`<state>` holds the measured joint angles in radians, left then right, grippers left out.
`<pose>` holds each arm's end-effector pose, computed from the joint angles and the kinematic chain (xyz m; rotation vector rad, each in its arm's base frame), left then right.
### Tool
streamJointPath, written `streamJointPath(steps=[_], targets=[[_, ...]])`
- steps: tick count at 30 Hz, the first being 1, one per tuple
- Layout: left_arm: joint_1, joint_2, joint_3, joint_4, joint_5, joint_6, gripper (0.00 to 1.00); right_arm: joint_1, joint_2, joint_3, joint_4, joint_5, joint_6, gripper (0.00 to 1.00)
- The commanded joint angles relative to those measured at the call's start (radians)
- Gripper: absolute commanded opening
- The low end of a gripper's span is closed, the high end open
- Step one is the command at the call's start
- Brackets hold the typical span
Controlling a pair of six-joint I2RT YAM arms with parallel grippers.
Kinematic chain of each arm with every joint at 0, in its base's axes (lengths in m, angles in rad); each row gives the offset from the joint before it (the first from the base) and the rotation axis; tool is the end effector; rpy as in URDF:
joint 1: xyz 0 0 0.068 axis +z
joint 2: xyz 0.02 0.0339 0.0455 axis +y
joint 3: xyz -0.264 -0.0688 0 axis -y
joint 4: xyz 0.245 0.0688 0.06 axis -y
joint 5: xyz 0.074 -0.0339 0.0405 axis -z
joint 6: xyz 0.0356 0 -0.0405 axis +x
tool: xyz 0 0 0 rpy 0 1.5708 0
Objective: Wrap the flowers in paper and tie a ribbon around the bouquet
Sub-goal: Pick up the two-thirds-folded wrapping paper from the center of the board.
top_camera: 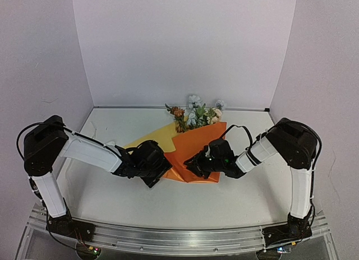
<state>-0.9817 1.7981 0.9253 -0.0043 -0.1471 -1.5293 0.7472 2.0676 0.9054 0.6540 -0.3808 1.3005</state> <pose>0.2003 -0.2904 0.1376 -0.7885 2.5453 -0.8545 0.2784 0.2759 0.0925 0.4063 2.4571 1.4902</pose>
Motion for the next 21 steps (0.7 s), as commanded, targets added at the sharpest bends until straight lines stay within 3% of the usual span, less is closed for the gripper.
streamJointPath(steps=[1, 10, 21], targets=[[0.037, 0.004, -0.019, -0.130, -0.023, -0.003, 0.74, 0.015, 0.056, -0.009, -0.142, 0.032, -0.018, 0.27], [0.075, -0.069, -0.104, -0.134, -0.067, 0.023, 0.37, 0.017, 0.068, -0.005, -0.142, 0.030, -0.017, 0.27], [0.101, -0.148, -0.238, 0.027, -0.117, 0.053, 0.13, 0.018, 0.071, -0.009, -0.143, 0.029, -0.015, 0.27]])
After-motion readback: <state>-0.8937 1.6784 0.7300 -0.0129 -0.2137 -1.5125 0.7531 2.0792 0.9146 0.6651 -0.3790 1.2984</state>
